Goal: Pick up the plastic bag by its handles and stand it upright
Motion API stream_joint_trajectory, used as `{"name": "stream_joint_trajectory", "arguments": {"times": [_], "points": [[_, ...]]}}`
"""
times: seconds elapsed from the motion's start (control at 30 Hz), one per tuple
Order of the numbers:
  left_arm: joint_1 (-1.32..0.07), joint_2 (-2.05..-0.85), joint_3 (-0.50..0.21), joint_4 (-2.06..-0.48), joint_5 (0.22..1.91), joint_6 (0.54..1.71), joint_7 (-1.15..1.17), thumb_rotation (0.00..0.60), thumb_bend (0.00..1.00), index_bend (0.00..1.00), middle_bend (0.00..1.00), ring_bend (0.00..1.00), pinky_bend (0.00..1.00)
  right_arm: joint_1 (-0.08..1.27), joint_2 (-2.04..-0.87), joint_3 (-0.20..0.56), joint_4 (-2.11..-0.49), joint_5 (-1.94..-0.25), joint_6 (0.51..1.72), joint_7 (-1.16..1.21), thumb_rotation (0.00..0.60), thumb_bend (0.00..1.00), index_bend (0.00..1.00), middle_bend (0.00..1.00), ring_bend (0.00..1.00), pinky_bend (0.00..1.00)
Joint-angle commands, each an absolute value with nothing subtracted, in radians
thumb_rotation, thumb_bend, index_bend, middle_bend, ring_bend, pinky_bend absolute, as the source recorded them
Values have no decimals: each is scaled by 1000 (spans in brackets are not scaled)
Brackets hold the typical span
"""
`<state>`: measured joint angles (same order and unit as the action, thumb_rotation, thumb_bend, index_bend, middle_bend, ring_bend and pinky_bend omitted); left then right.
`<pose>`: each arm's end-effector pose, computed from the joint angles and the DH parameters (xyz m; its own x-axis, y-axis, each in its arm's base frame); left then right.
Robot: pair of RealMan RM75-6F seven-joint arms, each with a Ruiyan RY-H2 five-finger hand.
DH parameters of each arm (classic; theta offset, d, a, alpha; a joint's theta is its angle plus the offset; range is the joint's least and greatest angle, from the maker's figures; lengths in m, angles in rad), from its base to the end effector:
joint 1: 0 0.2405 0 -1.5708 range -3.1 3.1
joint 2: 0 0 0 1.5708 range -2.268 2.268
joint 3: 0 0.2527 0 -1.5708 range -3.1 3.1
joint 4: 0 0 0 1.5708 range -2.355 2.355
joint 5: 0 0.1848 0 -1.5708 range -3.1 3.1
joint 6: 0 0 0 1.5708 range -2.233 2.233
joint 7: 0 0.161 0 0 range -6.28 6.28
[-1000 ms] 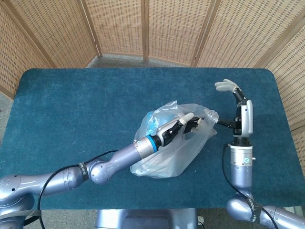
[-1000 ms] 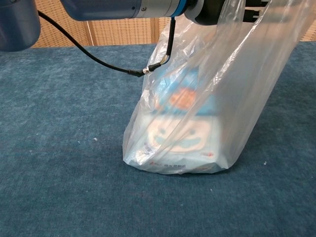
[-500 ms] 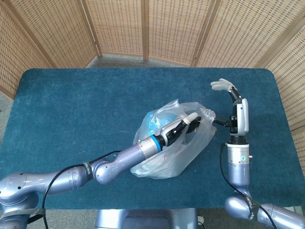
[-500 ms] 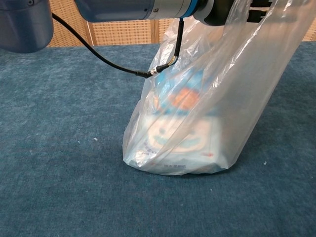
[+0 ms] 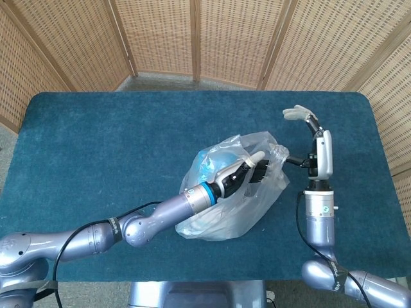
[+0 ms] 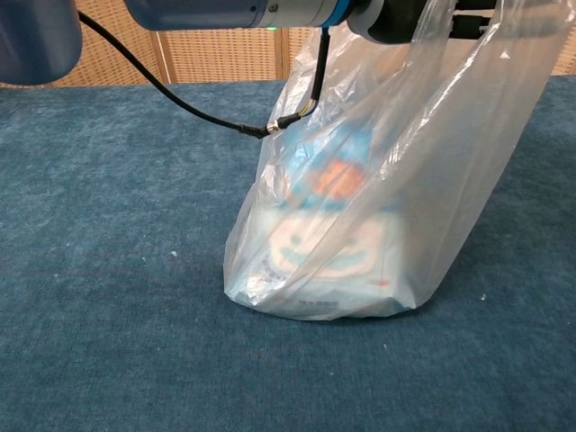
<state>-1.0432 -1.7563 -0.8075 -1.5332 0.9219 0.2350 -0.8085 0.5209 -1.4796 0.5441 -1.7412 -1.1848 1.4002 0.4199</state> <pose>0.1075 0.3448 -0.0226 -0.5667 0.8236 0.0240 0.4708 0.2998 0.8297 -0.1278 -0.3491 0.1546 -0.6621 0.1150 0.7406 -0.7278 -0.3345 -0.5987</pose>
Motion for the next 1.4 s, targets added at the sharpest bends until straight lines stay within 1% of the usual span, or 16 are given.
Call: {"name": "stream_joint_trajectory", "arguments": {"times": [0.03,0.1,0.23,0.33,0.53,0.67,0.83,0.97,1.1,1.4], "points": [[-1032,-1749,-815,-1542,918,226,-820,0,217,474,510,465,352,524,-1481,545,-1735,-1178,1394,417,600,83,369,329,187,102],[-1024,-1744,-821,-1547,916,219,-827,0,217,489,529,481,385,524,-1480,545,-1732,-1175,1392,414,600,83,367,328,185,102],[-995,-1732,-834,-1565,899,214,-851,0,217,508,556,524,487,526,-1475,541,-1723,-1159,1374,404,600,83,364,324,182,101],[-984,-1735,-841,-1567,877,221,-872,0,217,525,577,564,518,521,-1469,532,-1722,-1157,1365,399,600,83,359,320,178,100],[-976,-1743,-854,-1563,852,249,-891,0,222,543,601,595,545,509,-1440,509,-1729,-1161,1336,396,600,83,338,293,157,96],[-972,-1747,-858,-1559,844,267,-898,0,226,550,606,602,554,492,-1403,479,-1745,-1185,1307,408,600,83,293,257,136,91],[-968,-1747,-855,-1557,834,287,-903,0,233,554,607,604,556,474,-1362,457,-1751,-1217,1287,446,598,83,244,228,118,88],[-957,-1747,-863,-1562,822,293,-921,0,236,564,622,626,595,455,-1337,445,-1751,-1238,1294,467,600,83,235,225,117,88],[-941,-1746,-883,-1570,811,280,-949,0,237,571,634,639,626,434,-1314,425,-1756,-1260,1303,477,600,83,228,225,117,88],[-906,-1760,-946,-1567,775,218,-1026,0,239,573,641,648,628,391,-1284,363,-1767,-1333,1334,478,600,84,215,224,114,88]]}}
